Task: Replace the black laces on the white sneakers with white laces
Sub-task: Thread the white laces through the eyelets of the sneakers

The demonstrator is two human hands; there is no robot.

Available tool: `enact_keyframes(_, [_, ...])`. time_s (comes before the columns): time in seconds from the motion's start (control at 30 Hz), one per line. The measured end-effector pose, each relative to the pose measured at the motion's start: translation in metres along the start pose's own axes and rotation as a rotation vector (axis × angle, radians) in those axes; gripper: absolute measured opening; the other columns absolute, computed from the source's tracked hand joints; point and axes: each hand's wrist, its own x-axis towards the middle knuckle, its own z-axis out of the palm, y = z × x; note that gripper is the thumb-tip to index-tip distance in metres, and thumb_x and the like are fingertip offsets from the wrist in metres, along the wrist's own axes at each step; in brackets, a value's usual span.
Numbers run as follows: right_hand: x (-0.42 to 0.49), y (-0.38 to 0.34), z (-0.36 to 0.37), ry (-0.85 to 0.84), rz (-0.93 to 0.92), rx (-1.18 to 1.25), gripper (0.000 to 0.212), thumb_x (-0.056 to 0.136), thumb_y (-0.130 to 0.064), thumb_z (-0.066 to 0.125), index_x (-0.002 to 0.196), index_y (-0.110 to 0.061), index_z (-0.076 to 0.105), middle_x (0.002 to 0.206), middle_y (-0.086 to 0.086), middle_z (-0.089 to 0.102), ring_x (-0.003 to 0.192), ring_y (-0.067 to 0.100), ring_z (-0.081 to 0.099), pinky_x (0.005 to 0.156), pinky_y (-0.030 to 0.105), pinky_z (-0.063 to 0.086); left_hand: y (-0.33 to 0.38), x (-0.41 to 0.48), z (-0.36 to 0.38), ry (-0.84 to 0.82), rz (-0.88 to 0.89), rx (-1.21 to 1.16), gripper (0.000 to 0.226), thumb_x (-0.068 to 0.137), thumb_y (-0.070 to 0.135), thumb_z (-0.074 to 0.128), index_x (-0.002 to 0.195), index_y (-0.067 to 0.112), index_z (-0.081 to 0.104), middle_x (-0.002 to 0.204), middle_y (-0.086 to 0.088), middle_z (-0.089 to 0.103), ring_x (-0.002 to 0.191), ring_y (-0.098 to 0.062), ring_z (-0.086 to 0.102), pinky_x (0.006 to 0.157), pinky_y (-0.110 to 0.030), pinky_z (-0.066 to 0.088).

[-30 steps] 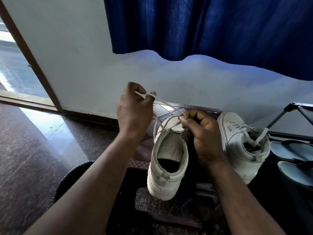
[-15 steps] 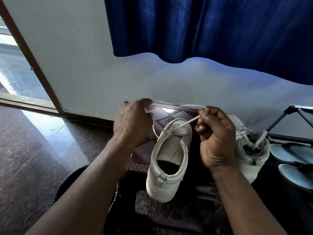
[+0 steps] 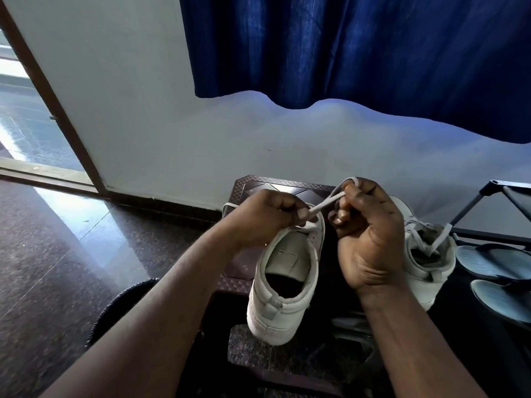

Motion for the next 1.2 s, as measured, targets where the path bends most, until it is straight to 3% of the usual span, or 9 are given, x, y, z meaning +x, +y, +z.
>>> enact_keyframes(0.1, [0.002, -0.011, 0.000, 0.000, -0.003, 0.072, 0.007, 0.084, -0.014, 0.064, 0.081, -0.017, 0.070, 0.064, -0.002, 0.052, 0.057, 0.012, 0.043, 0.063, 0.030, 0.025, 0.002, -0.001, -0.001, 0.017, 0.015, -0.050, 0.010, 0.088, 0.035, 0.076, 0.090, 0.027, 0.082, 0.100, -0.014, 0.076, 0.088, -0.018, 0.060, 0.084, -0.041, 0.048])
enact_keyframes(0.17, [0.002, -0.019, 0.001, -0.008, -0.030, 0.101, 0.005, 0.085, -0.015, 0.062, 0.085, -0.016, 0.067, 0.063, -0.004, 0.052, 0.058, 0.011, 0.041, 0.063, 0.030, 0.024, 0.003, -0.002, -0.004, 0.033, -0.003, -0.103, 0.011, 0.087, 0.038, 0.078, 0.090, 0.028, 0.081, 0.093, -0.019, 0.072, 0.079, -0.024, 0.055, 0.073, -0.042, 0.046])
enact_keyframes(0.33, [0.000, -0.037, 0.003, 0.000, -0.115, 0.147, 0.012, 0.088, -0.017, 0.059, 0.082, -0.021, 0.069, 0.065, -0.007, 0.051, 0.058, 0.010, 0.040, 0.058, 0.026, 0.029, 0.000, -0.003, -0.005, 0.147, -0.057, -0.150, 0.007, 0.094, 0.022, 0.076, 0.088, 0.020, 0.079, 0.049, 0.012, 0.045, 0.037, -0.006, 0.032, 0.039, -0.014, 0.028])
enact_keyframes(0.6, [-0.002, -0.032, -0.004, 0.133, -0.251, 0.064, 0.009, 0.087, -0.015, 0.058, 0.084, -0.022, 0.062, 0.066, -0.002, 0.053, 0.056, 0.014, 0.041, 0.055, 0.025, 0.029, 0.005, -0.006, -0.003, 0.175, -0.083, -0.410, 0.014, 0.098, 0.012, 0.068, 0.103, 0.001, 0.073, 0.061, 0.010, 0.063, 0.037, 0.000, 0.037, 0.036, -0.013, 0.029])
enact_keyframes(0.73, [-0.006, -0.017, -0.007, 0.250, -0.312, -0.175, 0.017, 0.088, -0.008, 0.062, 0.084, -0.024, 0.062, 0.069, -0.001, 0.055, 0.056, 0.017, 0.042, 0.052, 0.027, 0.033, 0.009, -0.012, -0.004, 0.071, -0.010, -0.382, 0.015, 0.102, 0.021, 0.063, 0.094, 0.009, 0.066, 0.059, 0.012, 0.059, 0.044, -0.006, 0.026, 0.039, -0.015, 0.022])
enact_keyframes(0.9, [-0.014, 0.000, -0.008, 0.378, -0.437, -0.803, 0.038, 0.086, -0.029, 0.077, 0.112, -0.020, 0.050, 0.098, -0.002, 0.053, 0.073, 0.004, 0.051, 0.075, 0.029, 0.047, 0.015, -0.016, -0.008, 0.034, 0.048, -0.383, 0.017, 0.099, 0.026, 0.065, 0.097, 0.012, 0.074, 0.075, -0.002, 0.055, 0.046, -0.007, 0.027, 0.040, -0.016, 0.024])
enact_keyframes(1.0, [-0.016, -0.002, -0.007, 0.288, -0.728, -1.086, 0.053, 0.088, -0.034, 0.075, 0.127, -0.005, 0.054, 0.119, 0.009, 0.052, 0.099, 0.018, 0.054, 0.089, 0.029, 0.045, 0.016, -0.017, -0.008, 0.015, 0.089, -0.339, 0.022, 0.099, 0.030, 0.064, 0.100, 0.012, 0.077, 0.072, 0.000, 0.054, 0.048, -0.008, 0.028, 0.042, -0.017, 0.026])
enact_keyframes(1.07, [-0.013, 0.000, -0.006, 0.170, -0.762, -1.198, 0.042, 0.094, -0.042, 0.068, 0.122, -0.011, 0.065, 0.125, 0.007, 0.056, 0.116, 0.023, 0.052, 0.099, 0.036, 0.044, 0.017, -0.018, -0.008, -0.024, 0.098, -0.322, 0.021, 0.098, 0.033, 0.065, 0.096, 0.018, 0.079, 0.073, -0.002, 0.050, 0.050, -0.008, 0.029, 0.043, -0.017, 0.025])
enact_keyframes(1.2, [-0.012, 0.006, -0.004, -0.176, -0.296, -0.998, 0.034, 0.102, -0.048, 0.049, 0.096, -0.029, 0.076, 0.100, -0.015, 0.074, 0.105, 0.009, 0.065, 0.094, 0.040, 0.050, 0.020, -0.018, -0.005, -0.069, 0.093, -0.294, 0.021, 0.098, 0.031, 0.065, 0.082, 0.021, 0.076, 0.068, -0.002, 0.045, 0.053, -0.010, 0.029, 0.046, -0.020, 0.023])
